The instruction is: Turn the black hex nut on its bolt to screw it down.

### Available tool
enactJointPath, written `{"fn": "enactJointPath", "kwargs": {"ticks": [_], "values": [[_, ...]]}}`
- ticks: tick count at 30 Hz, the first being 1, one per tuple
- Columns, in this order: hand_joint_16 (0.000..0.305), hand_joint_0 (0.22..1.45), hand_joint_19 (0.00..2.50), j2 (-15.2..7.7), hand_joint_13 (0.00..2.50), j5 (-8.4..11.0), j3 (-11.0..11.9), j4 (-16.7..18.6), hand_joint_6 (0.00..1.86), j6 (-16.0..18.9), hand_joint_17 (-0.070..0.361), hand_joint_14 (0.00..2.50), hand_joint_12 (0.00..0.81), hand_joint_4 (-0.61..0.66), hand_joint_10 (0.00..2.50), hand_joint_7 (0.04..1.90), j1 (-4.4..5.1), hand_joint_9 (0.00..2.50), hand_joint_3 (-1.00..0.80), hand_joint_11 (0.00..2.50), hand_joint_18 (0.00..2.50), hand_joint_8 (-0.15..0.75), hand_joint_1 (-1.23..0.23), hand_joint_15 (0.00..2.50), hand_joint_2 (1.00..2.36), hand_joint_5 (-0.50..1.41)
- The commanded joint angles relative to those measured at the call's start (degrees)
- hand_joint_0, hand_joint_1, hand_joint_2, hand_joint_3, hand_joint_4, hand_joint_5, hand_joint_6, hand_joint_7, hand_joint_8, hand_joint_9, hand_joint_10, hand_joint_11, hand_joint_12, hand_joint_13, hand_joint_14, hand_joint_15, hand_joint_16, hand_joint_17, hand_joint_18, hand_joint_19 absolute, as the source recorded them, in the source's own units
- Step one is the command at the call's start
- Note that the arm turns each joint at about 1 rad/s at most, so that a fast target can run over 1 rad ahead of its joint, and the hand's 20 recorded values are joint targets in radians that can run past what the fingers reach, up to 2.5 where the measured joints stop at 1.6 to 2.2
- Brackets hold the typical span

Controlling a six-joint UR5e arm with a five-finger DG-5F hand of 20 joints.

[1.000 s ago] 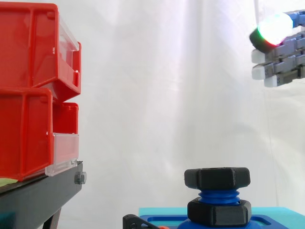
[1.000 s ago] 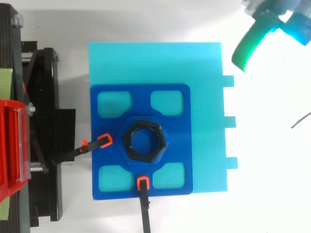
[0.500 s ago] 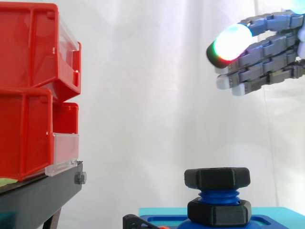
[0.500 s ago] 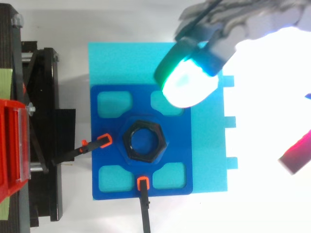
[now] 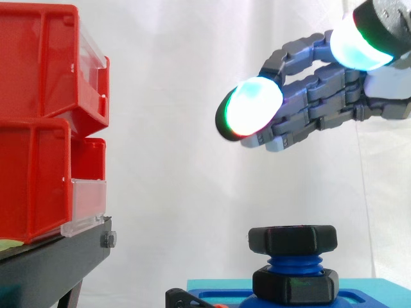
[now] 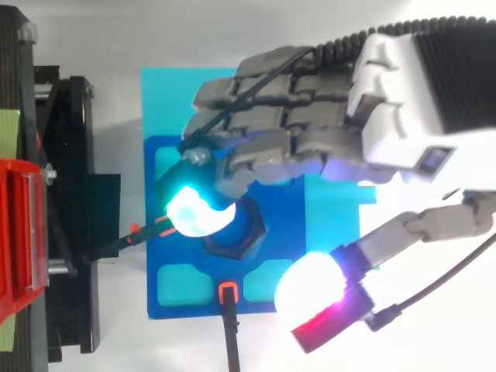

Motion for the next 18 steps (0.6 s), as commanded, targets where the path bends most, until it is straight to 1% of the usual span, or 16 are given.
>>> {"fn": "enactJointPath", "kwargs": {"ticks": [1, 2, 4, 6, 7, 10, 11, 18], "values": [[0.053, 0.54, 0.37, -0.7, 0.33, 0.77, 0.1, 0.4, 0.5, -0.9, 0.119, 0.0, 0.308, 0.16, 0.0, 0.69, 1.24, 0.4, -0.48, 0.0, 0.22, 0.222, -0.49, 0.0, 1.0, -0.17], [0.053, 0.54, 0.37, -0.8, 0.33, 0.77, 0.1, 0.4, 0.5, -1.0, 0.119, 0.0, 0.308, 0.17, 0.0, 0.7, 1.41, 0.4, -0.49, 0.0, 0.22, 0.222, -0.49, 0.0, 1.0, -0.17], [0.053, 0.54, 0.38, -1.5, 0.33, 1.38, 0.3, 0.8, 0.5, -1.9, 0.119, 0.0, 0.308, 0.17, 0.0, 0.71, 2.2, 0.41, -0.48, 0.0, 0.22, 0.224, -0.49, 0.0, 1.0, -0.17], [0.053, 0.54, 0.38, -1.6, 0.33, 1.65, 0.3, 0.8, 0.5, -2.5, 0.119, 0.0, 0.308, 0.17, 0.0, 0.72, 2.47, 0.41, -0.49, 0.0, 0.23, 0.224, -0.49, 0.0, 1.0, -0.16], [0.053, 0.54, 0.38, -2.6, 0.33, 2.09, 0.5, 1.0, 0.5, -3.8, 0.119, 0.0, 0.308, 0.18, 0.0, 0.72, 3.08, 0.41, -0.48, 0.0, 0.23, 0.223, -0.49, 0.0, 1.0, -0.16], [0.053, 0.54, 0.38, -3.0, 0.33, 2.35, 0.5, 1.5, 0.5, -4.6, 0.119, 0.0, 0.309, 0.18, 0.0, 0.73, 3.43, 0.4, -0.48, 0.0, 0.23, 0.223, -0.49, 0.0, 1.0, -0.16], [0.053, 0.54, 0.38, -3.6, 0.33, 2.7, 0.8, 2.4, 0.5, -5.1, 0.119, 0.0, 0.309, 0.18, 0.0, 0.74, 3.78, 0.4, -0.48, 0.0, 0.23, 0.224, -0.49, 0.0, 1.0, -0.16], [0.054, 0.54, 0.39, -3.8, 0.33, 2.79, 0.8, 4.8, 0.5, -8.4, 0.12, 0.0, 0.311, 0.19, 0.0, 0.75, 5.1, 0.4, -0.49, 0.0, 0.24, 0.226, -0.49, 0.0, 1.0, -0.15]]}}
